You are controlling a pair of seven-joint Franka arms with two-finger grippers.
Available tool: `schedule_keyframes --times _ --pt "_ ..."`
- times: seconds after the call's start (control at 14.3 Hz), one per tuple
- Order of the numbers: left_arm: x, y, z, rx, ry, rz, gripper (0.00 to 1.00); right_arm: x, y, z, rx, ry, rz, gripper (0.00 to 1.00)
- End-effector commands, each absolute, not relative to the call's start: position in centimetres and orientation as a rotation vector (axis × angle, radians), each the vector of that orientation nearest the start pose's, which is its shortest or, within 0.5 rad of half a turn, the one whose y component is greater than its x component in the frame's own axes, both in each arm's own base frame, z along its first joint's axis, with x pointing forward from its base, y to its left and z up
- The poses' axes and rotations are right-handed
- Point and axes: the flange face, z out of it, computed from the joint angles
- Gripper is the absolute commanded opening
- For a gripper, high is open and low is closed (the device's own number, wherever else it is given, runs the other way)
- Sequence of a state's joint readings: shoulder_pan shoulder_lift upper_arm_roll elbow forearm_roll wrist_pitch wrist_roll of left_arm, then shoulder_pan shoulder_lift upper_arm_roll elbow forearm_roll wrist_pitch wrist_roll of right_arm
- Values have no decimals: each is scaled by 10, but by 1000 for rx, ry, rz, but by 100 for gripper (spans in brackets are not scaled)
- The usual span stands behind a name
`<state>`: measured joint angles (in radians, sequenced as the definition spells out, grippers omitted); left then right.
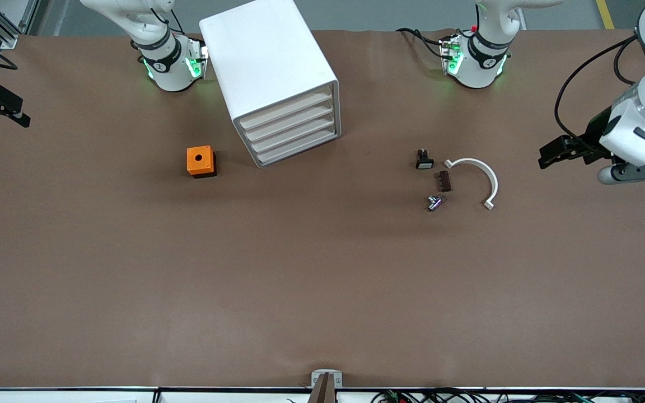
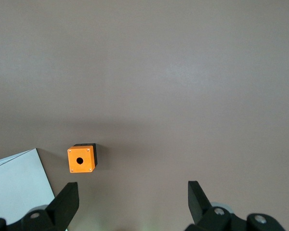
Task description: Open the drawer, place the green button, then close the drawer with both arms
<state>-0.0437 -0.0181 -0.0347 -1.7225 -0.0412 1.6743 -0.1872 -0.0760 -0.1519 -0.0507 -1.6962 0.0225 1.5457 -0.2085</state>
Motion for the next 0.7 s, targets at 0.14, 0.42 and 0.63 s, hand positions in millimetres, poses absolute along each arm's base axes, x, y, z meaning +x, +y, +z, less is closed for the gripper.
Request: schedule_keyframes --times 0.14,0.42,0.63 --pt "534 -40 594 -3162 -169 -36 100 493 -64 647 -3112 -126 -26 100" --pt "524 -32 627 -3162 -211 -114 100 494 -64 648 -3113 -126 -36 100" --pt "515 -23 634 -3160 -210 -103 100 494 -64 648 -3113 -124 -33 100"
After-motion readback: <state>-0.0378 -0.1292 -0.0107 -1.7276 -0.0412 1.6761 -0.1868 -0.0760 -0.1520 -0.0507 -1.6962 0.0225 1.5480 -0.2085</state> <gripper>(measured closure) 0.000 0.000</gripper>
